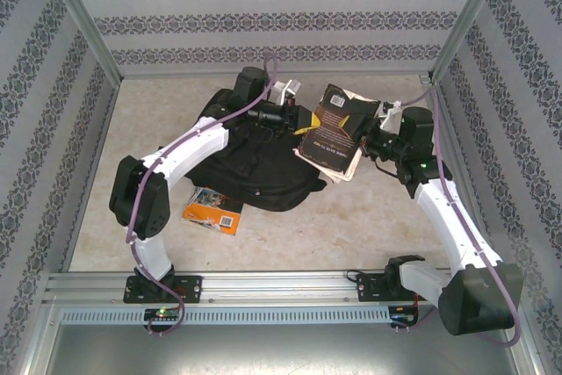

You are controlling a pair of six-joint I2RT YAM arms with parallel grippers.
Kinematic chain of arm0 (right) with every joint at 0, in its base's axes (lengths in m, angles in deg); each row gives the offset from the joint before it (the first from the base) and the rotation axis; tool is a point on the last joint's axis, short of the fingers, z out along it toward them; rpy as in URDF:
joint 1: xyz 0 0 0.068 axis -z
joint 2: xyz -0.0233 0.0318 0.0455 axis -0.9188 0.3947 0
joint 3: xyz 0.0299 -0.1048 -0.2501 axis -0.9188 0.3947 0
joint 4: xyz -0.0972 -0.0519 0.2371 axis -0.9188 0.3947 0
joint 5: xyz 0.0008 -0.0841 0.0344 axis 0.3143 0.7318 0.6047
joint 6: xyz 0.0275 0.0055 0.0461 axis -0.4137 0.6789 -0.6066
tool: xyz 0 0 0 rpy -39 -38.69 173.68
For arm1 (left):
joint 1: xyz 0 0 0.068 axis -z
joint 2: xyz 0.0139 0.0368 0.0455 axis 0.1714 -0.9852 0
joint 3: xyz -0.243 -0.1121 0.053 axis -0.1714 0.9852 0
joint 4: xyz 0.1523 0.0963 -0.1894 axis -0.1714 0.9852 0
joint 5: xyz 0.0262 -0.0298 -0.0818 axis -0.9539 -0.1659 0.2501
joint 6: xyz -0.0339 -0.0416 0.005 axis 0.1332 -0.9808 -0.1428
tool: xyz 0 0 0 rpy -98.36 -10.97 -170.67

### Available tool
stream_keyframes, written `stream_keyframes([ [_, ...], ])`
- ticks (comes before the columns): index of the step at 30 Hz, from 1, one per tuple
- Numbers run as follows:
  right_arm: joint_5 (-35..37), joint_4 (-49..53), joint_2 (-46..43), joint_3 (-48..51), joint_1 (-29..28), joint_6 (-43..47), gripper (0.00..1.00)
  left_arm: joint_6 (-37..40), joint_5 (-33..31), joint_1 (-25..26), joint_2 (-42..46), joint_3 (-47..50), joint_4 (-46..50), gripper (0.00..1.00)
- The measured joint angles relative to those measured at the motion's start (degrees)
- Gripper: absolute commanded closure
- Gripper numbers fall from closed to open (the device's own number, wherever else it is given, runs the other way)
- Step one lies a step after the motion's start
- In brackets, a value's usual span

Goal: Pack the student bag

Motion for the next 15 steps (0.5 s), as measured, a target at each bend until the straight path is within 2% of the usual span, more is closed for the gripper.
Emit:
stream_keyframes([
  [2, 0.13, 0.17, 0.07, 0.02, -0.26, 0.31, 0.17, -1.53, -0.09, 0.0, 0.72, 0.63, -1.92, 1.0],
  [6, 1.27, 0.76, -0.39, 0.59, -0.24, 0.9, 0.04, -3.19, -1.14, 0.0, 2.49, 1.05, -3.3, 1.0],
  [11, 1.95, -1.25, -2.71, 4.66, 0.17, -1.29, 0.02, -4.07, -2.71, 0.0, 5.4, 1.2, -3.34, 1.0],
  [15, -0.07, -10.69, -2.51, 9.18, 0.15, -7.82, 0.02, -5.42, -3.76, -0.02, 6.99, 1.9, -4.48, 1.0],
])
